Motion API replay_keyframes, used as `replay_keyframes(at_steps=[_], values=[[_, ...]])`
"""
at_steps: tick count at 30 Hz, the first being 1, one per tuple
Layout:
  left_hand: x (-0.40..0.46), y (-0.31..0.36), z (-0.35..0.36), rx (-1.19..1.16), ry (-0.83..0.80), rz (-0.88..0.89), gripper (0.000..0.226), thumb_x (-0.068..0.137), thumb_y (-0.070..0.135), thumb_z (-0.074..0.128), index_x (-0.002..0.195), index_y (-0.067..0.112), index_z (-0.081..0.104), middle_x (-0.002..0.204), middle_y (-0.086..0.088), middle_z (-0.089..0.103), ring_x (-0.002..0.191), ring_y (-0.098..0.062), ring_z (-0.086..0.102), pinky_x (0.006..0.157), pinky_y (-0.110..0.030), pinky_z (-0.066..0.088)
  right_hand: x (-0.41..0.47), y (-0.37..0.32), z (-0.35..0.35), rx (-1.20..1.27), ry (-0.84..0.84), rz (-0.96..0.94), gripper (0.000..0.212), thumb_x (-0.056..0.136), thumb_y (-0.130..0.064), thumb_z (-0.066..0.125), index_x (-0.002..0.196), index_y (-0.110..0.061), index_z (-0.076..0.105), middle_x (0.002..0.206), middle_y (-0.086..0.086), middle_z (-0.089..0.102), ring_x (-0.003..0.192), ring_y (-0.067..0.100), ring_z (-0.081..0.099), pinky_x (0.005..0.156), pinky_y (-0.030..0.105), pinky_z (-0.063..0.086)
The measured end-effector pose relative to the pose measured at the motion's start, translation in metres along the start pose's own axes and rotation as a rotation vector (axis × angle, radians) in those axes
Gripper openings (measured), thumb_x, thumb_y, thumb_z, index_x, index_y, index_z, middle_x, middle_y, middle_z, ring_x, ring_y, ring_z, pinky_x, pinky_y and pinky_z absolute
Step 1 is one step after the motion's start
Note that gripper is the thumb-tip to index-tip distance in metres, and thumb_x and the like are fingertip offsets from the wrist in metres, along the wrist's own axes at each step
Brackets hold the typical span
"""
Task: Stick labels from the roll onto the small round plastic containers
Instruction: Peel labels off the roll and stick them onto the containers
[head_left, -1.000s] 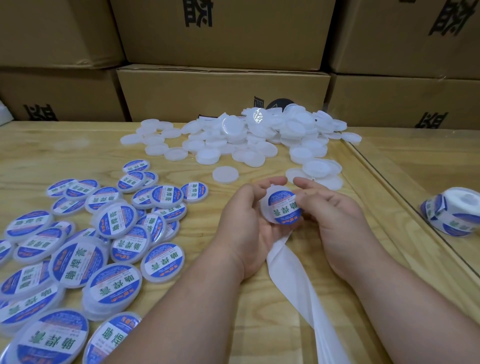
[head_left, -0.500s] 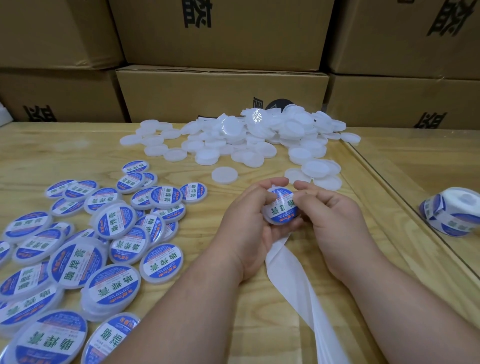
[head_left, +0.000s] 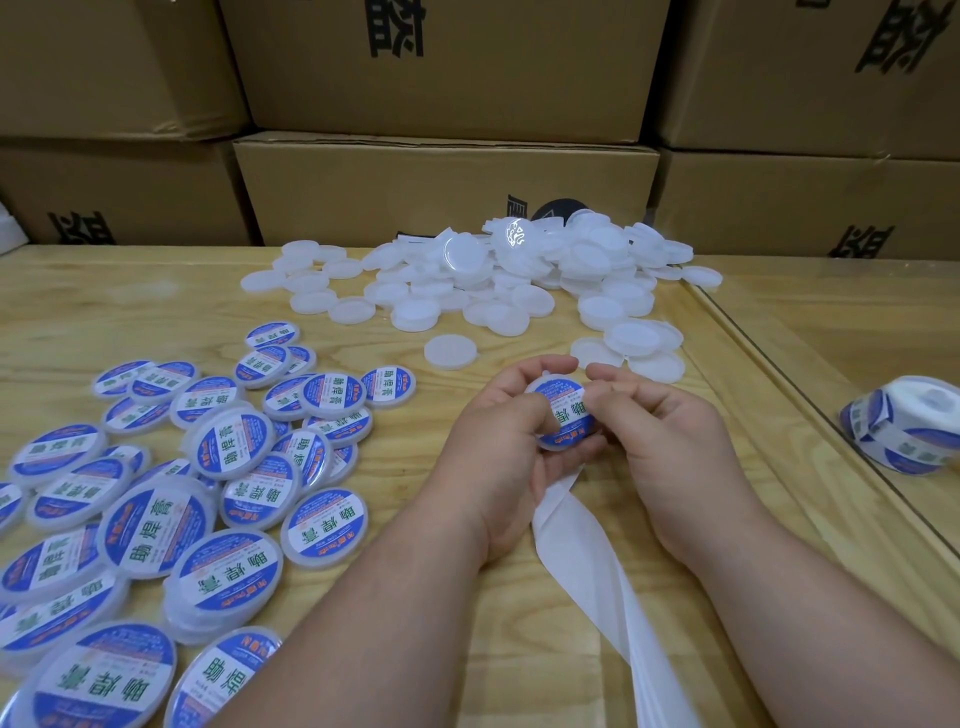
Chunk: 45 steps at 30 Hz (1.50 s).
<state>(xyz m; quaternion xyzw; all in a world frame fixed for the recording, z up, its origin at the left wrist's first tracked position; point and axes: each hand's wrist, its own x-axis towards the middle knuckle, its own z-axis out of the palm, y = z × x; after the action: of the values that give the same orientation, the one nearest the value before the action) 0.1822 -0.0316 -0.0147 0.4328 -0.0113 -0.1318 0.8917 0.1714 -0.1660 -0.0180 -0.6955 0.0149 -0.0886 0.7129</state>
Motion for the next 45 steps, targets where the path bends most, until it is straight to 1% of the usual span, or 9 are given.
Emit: replay_keyframes(at_steps=[6, 10, 14, 21, 27, 30, 33, 38, 45], values=[[0.0, 0.0, 0.0, 0.036, 0.005, 0.003, 0.048, 0.088, -0.02, 0.035, 0.113, 0.01, 0.062, 0.104, -0.018, 0.075, 0.089, -0.031, 0.074, 0.088, -0.042, 0.061, 0.003, 0.001, -0.001, 0.022, -0.014, -0.011, 0.021, 0.088, -0.012, 0.063, 0.083, -0.016, 0.083, 0.109, -0.004, 0.077, 0.119, -0.01, 0.058, 0.092, 0.025, 0.054], [-0.001, 0.001, -0.002, 0.028, -0.008, -0.001, 0.044, 0.09, -0.017, 0.038, 0.115, 0.012, 0.059, 0.106, -0.019, 0.076, 0.093, -0.031, 0.074, 0.076, -0.034, 0.062, 0.009, 0.003, -0.003, 0.24, 0.141, 0.052, 0.017, 0.092, -0.005, 0.06, 0.093, -0.009, 0.076, 0.099, 0.002, 0.078, 0.088, 0.01, 0.072, 0.081, 0.036, 0.06], [-0.003, 0.003, 0.0, -0.021, 0.045, 0.027, 0.024, 0.093, 0.0, 0.065, 0.111, 0.015, 0.057, 0.094, -0.012, 0.077, 0.078, -0.024, 0.075, 0.059, -0.027, 0.058, 0.009, 0.004, -0.005, 0.267, 0.175, 0.044, 0.015, 0.092, -0.006, 0.06, 0.094, -0.013, 0.073, 0.1, -0.002, 0.076, 0.088, 0.016, 0.07, 0.079, 0.036, 0.055], [0.0, 0.007, 0.001, -0.082, 0.205, 0.05, 0.024, 0.101, 0.038, 0.057, 0.116, 0.019, 0.057, 0.092, -0.01, 0.078, 0.056, -0.015, 0.069, 0.043, -0.021, 0.05, -0.006, 0.007, 0.01, -0.363, -0.071, -0.067, 0.039, 0.077, -0.031, 0.058, 0.115, -0.037, 0.066, 0.112, -0.009, 0.069, 0.099, 0.013, 0.067, 0.089, 0.034, 0.055], [0.004, 0.008, -0.006, -0.081, 0.41, 0.302, 0.022, 0.109, 0.038, 0.035, 0.13, 0.043, 0.042, 0.091, -0.008, 0.079, 0.047, -0.014, 0.056, 0.047, -0.024, 0.049, -0.006, 0.011, 0.009, -0.577, -0.084, -0.164, 0.035, 0.089, -0.016, 0.064, 0.113, -0.041, 0.063, 0.113, -0.028, 0.058, 0.093, -0.003, 0.059, 0.079, 0.017, 0.045], [0.003, 0.016, -0.015, -0.048, 0.619, 0.499, 0.059, 0.106, 0.021, 0.043, 0.136, 0.067, 0.02, 0.095, 0.0, 0.078, 0.052, -0.014, 0.058, 0.057, -0.026, 0.053, -0.006, 0.013, 0.008, -0.56, -0.081, -0.138, 0.035, 0.089, -0.018, 0.063, 0.112, -0.044, 0.062, 0.113, -0.026, 0.06, 0.087, 0.0, 0.062, 0.076, 0.022, 0.049], [0.001, 0.029, -0.026, -0.12, 0.777, 0.602, 0.09, 0.094, -0.005, 0.044, 0.144, 0.063, 0.012, 0.108, -0.003, 0.073, 0.057, -0.015, 0.066, 0.062, -0.026, 0.056, -0.006, 0.014, 0.007, -0.543, -0.08, -0.125, 0.034, 0.089, -0.019, 0.063, 0.111, -0.045, 0.062, 0.11, -0.022, 0.063, 0.081, 0.005, 0.063, 0.074, 0.025, 0.049], [-0.002, 0.04, -0.031, -0.182, 0.799, 0.631, 0.091, 0.101, -0.001, 0.038, 0.147, 0.065, -0.005, 0.118, -0.005, 0.065, 0.073, -0.023, 0.077, 0.061, -0.027, 0.058, -0.003, 0.018, 0.005, -0.526, -0.081, -0.111, 0.031, 0.09, -0.021, 0.064, 0.109, -0.046, 0.063, 0.104, -0.015, 0.067, 0.076, 0.011, 0.064, 0.07, 0.028, 0.048], [-0.008, 0.045, -0.028, -0.192, 0.775, 0.618, 0.096, 0.102, 0.016, 0.054, 0.143, 0.069, -0.015, 0.108, 0.005, 0.062, 0.075, -0.027, 0.078, 0.059, -0.029, 0.06, -0.003, 0.017, 0.005, -0.504, -0.07, -0.084, 0.034, 0.089, -0.023, 0.065, 0.109, -0.049, 0.063, 0.1, -0.016, 0.069, 0.079, 0.012, 0.068, 0.071, 0.036, 0.056]])
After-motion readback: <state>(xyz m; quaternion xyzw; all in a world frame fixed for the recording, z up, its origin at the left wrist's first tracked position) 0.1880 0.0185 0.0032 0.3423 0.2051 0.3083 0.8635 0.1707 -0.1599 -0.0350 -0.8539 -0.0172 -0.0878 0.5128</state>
